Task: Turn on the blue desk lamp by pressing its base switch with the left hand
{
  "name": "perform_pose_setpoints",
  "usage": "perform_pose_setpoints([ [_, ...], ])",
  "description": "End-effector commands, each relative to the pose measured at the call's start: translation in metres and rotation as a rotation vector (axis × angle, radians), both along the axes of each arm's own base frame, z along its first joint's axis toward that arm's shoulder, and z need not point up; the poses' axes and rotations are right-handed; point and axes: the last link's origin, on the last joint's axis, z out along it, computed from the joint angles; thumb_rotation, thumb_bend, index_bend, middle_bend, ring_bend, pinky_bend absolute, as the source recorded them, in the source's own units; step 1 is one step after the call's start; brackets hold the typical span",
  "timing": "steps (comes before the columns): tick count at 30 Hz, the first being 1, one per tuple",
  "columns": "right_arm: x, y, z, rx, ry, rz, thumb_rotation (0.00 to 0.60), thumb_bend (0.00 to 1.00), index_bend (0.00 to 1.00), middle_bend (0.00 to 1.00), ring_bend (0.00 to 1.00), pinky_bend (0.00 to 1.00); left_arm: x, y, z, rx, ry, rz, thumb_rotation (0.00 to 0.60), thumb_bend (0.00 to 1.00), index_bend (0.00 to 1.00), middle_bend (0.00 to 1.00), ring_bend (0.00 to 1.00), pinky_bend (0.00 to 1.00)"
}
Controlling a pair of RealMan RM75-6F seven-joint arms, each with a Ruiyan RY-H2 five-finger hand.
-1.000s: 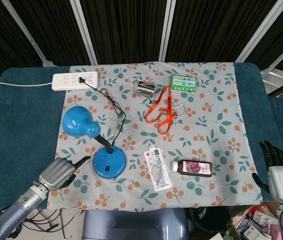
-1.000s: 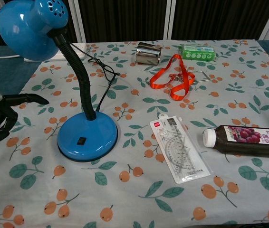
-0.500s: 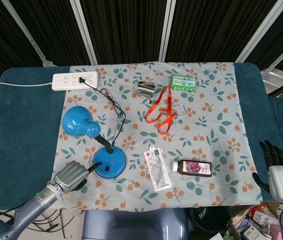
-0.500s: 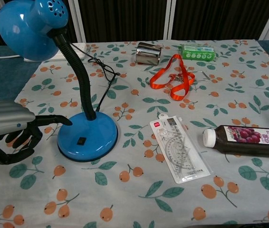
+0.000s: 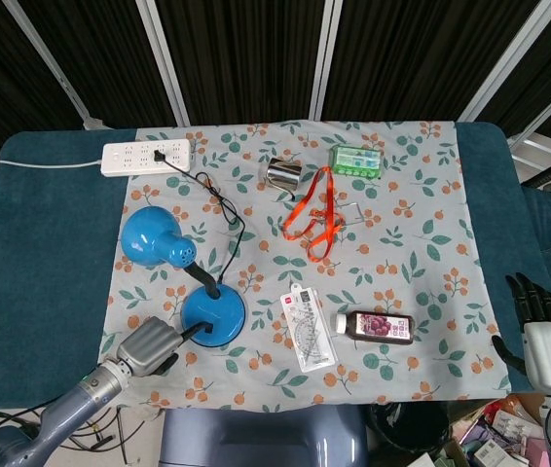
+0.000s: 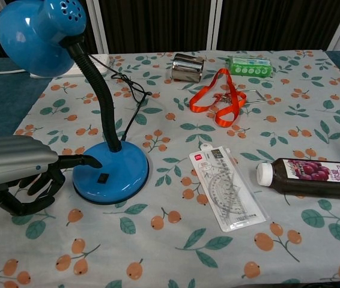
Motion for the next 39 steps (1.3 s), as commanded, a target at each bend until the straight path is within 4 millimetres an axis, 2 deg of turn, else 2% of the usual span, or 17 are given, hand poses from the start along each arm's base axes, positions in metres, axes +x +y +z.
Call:
perform_pose_setpoints([
  [1,0.0000,-0.0002,0.0000,0.000,0.000,0.000,0.600,0.16,0.00,0.06,0.12,0.16,0.0005,-0.0003,-0.0022,-0.006,0.001,0.001,0.600,0.53,0.09,0.64,0.59,0.60],
  [39,-0.0002,-0.0010,0.0007,-0.003,-0.002,-0.002,0.600,0.16,0.00,0.06,0.12,0.16,-0.0029,0.0000,-0.0110,-0.049,0.033,-0.003,0.600,0.53,0.13,0.64,0.59,0.60],
])
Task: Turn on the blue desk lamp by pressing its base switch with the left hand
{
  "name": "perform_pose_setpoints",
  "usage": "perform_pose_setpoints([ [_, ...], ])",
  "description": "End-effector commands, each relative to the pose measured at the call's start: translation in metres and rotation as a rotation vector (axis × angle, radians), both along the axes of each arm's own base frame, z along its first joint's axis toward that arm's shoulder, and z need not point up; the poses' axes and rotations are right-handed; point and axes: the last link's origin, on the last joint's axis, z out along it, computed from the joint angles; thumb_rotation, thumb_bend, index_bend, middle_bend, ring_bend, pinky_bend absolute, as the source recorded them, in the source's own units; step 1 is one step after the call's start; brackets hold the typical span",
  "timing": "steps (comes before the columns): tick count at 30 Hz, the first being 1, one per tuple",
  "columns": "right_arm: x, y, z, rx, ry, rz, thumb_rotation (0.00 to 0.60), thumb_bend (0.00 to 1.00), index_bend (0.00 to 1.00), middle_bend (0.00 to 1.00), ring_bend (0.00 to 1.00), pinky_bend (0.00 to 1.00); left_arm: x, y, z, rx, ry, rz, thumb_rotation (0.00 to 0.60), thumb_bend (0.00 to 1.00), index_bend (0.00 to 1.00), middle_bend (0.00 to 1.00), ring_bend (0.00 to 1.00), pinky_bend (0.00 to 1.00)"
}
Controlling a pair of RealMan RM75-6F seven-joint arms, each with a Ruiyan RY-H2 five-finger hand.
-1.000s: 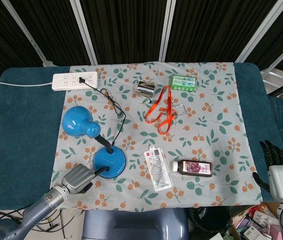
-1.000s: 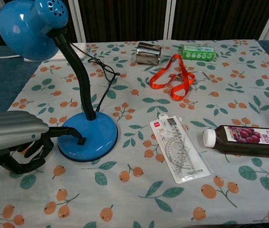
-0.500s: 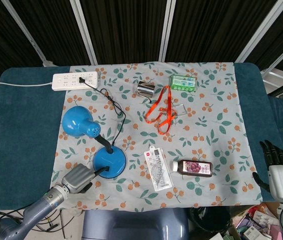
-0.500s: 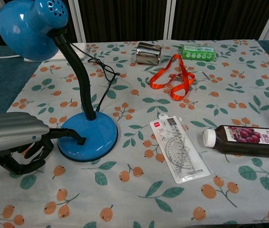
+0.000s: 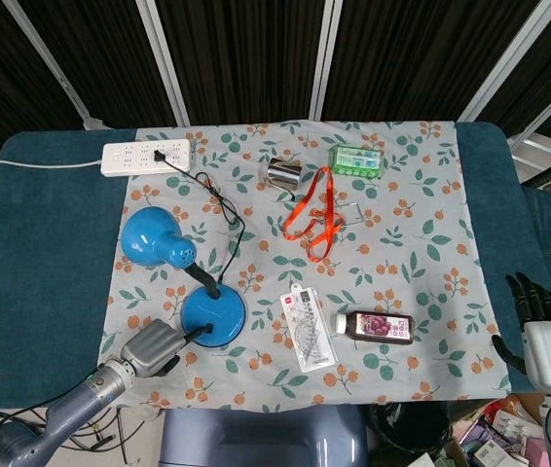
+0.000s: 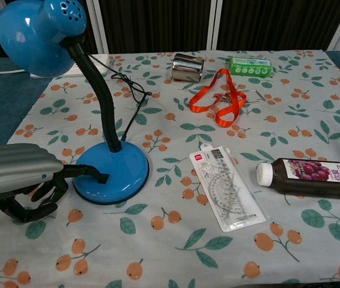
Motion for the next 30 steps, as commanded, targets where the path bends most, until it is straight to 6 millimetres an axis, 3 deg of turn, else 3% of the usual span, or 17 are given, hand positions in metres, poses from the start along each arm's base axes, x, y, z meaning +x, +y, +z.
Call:
perform_pose_setpoints([
  [1,0.000,0.000,0.000,0.000,-0.001,0.000,0.600,0.16,0.00,0.06,0.12,0.16,0.000,-0.001,-0.001,-0.008,0.001,-0.003,0.600,0.53,0.14,0.64,0.59,0.60],
  [15,0.001,0.000,0.000,-0.001,-0.002,0.005,0.600,0.16,0.00,0.06,0.12,0.16,-0.001,-0.004,0.000,-0.019,0.033,-0.043,0.600,0.53,0.16,0.63,0.59,0.60],
  [20,0.001,0.000,0.000,-0.001,-0.002,0.004,0.600,0.16,0.00,0.06,0.12,0.16,0.005,0.000,0.006,0.024,0.001,-0.046,0.600,0.43,0.09,0.53,0.53,0.59],
  [25,0.001,0.000,0.000,-0.002,-0.002,0.004,0.600,0.16,0.00,0.06,0.12,0.16,0.016,0.000,0.023,0.095,-0.080,-0.040,0.600,0.34,0.03,0.28,0.24,0.32],
  [30,0.001,0.000,0.000,-0.004,-0.001,0.003,0.600,0.16,0.00,0.06,0.12,0.16,0.021,-0.008,0.055,0.153,-0.120,-0.073,0.600,0.26,0.03,0.19,0.11,0.16],
])
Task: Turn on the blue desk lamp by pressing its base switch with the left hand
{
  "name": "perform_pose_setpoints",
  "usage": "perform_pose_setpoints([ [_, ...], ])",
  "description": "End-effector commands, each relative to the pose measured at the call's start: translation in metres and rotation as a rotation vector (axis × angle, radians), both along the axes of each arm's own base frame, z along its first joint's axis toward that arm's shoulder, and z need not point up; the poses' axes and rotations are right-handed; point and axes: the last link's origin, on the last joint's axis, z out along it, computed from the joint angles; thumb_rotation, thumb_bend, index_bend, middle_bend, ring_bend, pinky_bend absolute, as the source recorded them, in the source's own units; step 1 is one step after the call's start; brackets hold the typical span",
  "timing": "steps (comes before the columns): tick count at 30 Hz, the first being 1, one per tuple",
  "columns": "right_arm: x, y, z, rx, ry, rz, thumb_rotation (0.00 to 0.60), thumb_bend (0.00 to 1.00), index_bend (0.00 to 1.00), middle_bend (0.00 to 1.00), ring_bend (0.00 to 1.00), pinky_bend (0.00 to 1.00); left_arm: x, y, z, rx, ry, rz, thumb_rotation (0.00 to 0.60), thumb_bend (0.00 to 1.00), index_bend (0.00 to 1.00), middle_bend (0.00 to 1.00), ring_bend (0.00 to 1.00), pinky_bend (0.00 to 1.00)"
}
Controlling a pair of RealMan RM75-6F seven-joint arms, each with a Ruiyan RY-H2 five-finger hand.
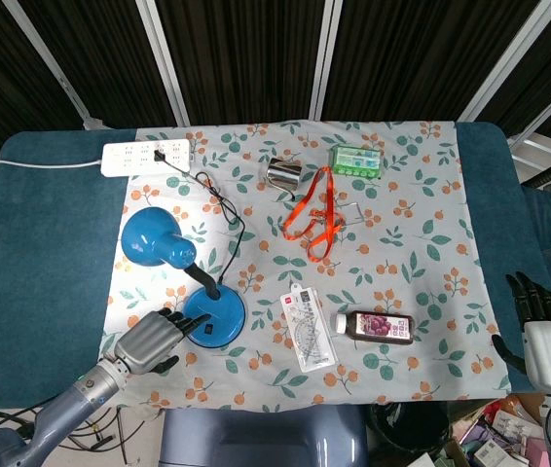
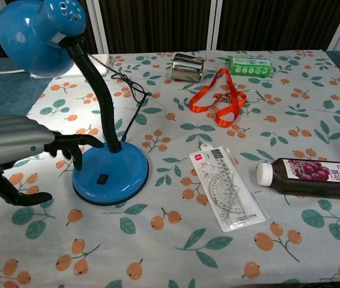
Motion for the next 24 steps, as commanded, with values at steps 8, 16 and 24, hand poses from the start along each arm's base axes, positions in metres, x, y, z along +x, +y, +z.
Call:
perform_pose_setpoints([
  [8,0.001,0.000,0.000,0.001,0.001,0.001,0.600,0.16,0.00,0.06,0.12,0.16,-0.010,-0.029,0.077,0.142,-0.002,-0.016,0.600,0.23,0.03,0.11,0.04,0.05],
  [16,0.002,0.001,-0.001,0.001,0.001,0.004,0.600,0.16,0.00,0.06,0.12,0.16,-0.043,-0.050,0.119,0.389,-0.055,0.070,0.600,0.23,0.03,0.10,0.03,0.04],
  [24,0.002,0.002,0.000,0.000,0.001,0.004,0.600,0.16,0.00,0.06,0.12,0.16,-0.082,-0.055,0.135,0.595,-0.109,0.216,0.600,0.23,0.03,0.08,0.03,0.04],
])
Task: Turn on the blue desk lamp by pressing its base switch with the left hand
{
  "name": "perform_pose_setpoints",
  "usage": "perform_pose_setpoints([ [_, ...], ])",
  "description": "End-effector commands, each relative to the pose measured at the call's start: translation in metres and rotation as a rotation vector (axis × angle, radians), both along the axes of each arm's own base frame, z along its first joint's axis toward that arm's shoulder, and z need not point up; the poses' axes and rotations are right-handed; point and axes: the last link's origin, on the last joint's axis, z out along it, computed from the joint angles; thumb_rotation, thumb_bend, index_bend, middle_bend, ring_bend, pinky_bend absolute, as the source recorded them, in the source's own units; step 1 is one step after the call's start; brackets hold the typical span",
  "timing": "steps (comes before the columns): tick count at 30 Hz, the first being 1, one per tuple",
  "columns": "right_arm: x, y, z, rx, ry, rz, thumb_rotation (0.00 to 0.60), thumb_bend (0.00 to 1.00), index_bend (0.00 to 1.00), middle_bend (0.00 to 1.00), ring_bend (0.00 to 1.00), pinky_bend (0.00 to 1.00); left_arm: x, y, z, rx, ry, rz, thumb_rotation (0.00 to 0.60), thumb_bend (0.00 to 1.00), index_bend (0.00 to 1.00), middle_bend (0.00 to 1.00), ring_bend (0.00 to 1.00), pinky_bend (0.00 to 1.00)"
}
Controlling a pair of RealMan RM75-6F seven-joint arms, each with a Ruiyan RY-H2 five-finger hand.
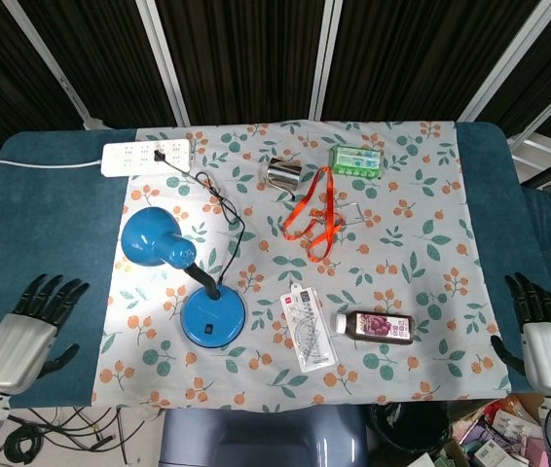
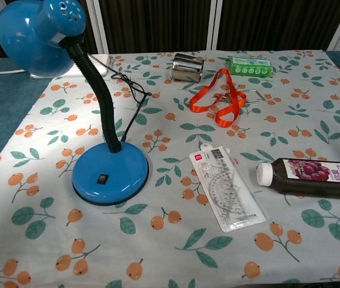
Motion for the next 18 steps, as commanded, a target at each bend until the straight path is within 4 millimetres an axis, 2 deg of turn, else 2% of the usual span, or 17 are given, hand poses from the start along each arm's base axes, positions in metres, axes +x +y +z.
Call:
perform_pose_setpoints([
  [1,0.000,0.000,0.000,0.000,-0.001,-0.001,0.600,0.16,0.00,0.06,0.12,0.16,-0.018,0.001,0.006,0.099,-0.053,0.059,0.600,0.23,0.03,0.08,0.03,0.04],
  [8,-0.001,-0.001,0.002,-0.009,-0.008,-0.006,0.600,0.16,0.00,0.06,0.12,0.16,-0.048,0.004,0.010,0.172,-0.042,0.141,0.600,0.23,0.04,0.08,0.00,0.03],
  [18,0.000,0.000,0.002,-0.001,-0.006,0.001,0.600,0.16,0.00,0.06,0.12,0.16,-0.057,0.010,0.018,0.199,-0.066,0.163,0.600,0.23,0.04,0.08,0.00,0.03],
])
